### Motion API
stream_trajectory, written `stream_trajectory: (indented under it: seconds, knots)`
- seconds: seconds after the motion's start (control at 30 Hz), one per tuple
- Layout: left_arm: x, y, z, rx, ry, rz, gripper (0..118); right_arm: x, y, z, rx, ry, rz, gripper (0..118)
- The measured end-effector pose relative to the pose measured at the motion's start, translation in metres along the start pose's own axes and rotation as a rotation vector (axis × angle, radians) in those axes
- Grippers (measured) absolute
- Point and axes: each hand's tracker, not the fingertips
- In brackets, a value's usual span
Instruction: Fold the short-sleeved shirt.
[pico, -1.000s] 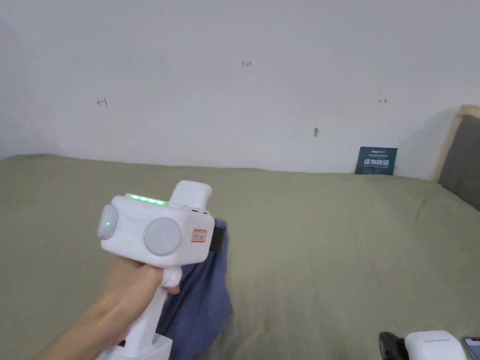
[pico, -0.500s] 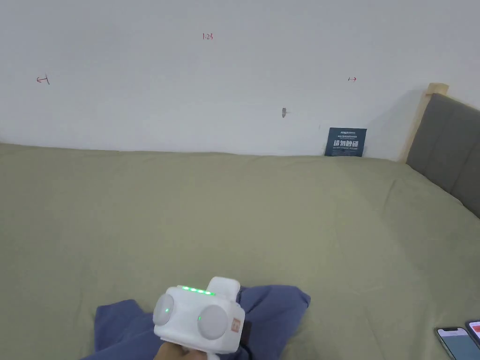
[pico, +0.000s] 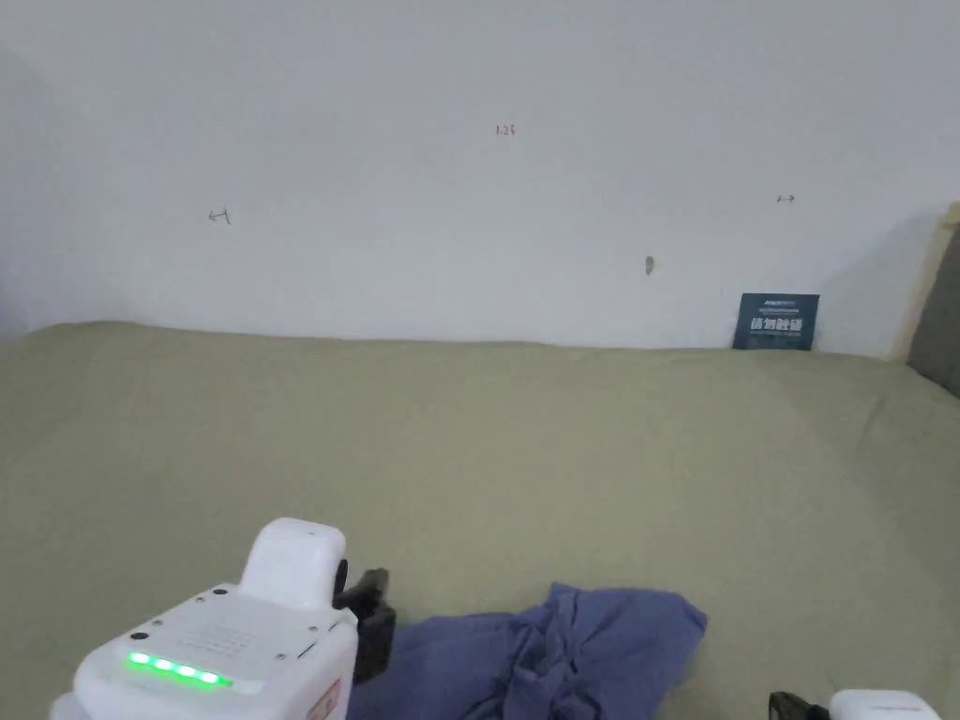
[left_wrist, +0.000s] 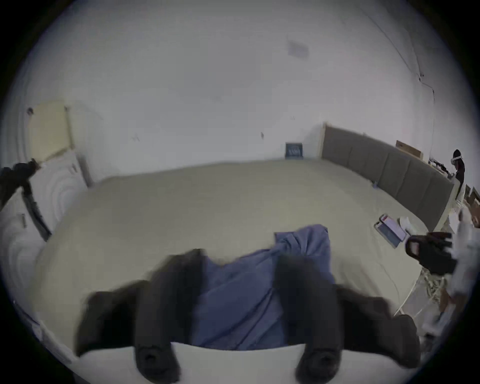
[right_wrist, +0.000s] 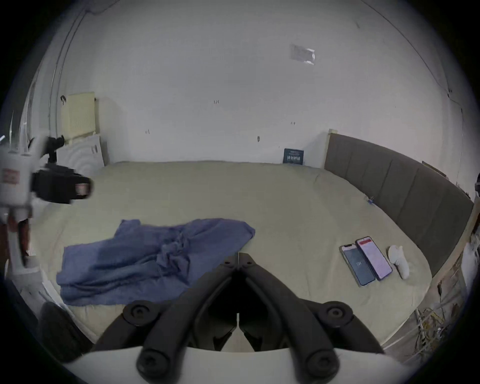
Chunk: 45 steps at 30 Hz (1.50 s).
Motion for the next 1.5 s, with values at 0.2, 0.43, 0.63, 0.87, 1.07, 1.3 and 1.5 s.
stream_trajectory:
  seconds: [0.2, 0.43, 0.63, 0.87, 1.07, 1.3, 1.5]
  knots:
    - [-0.066, -0.029, 0.094, 0.057, 0.190, 0.119, 8, -0.019, 0.007, 0.015, 0.059, 0.022, 0.032, 0]
    - [-0.109, -0.050, 0.110, 0.039, 0.217, 0.282, 8, -0.041, 0.009, 0.017, 0.074, 0.054, 0.051, 0]
    - [-0.136, -0.053, 0.070, -0.076, 0.225, 0.281, 8, -0.050, 0.011, 0.012, 0.059, 0.061, 0.055, 0]
    - [-0.193, -0.106, -0.047, -0.470, 0.192, 0.308, 12, -0.054, -0.001, -0.012, -0.018, 0.054, 0.079, 0]
    - [-0.206, -0.140, -0.108, -0.609, 0.231, 0.271, 113, -0.050, -0.015, -0.034, -0.096, 0.040, 0.070, 0]
    - [-0.201, -0.142, -0.116, -0.642, 0.233, 0.283, 109, -0.035, -0.023, -0.049, -0.151, 0.031, 0.071, 0]
    - [-0.187, -0.128, -0.100, -0.616, 0.146, 0.273, 2, -0.009, -0.008, -0.091, -0.180, 0.011, 0.065, 0]
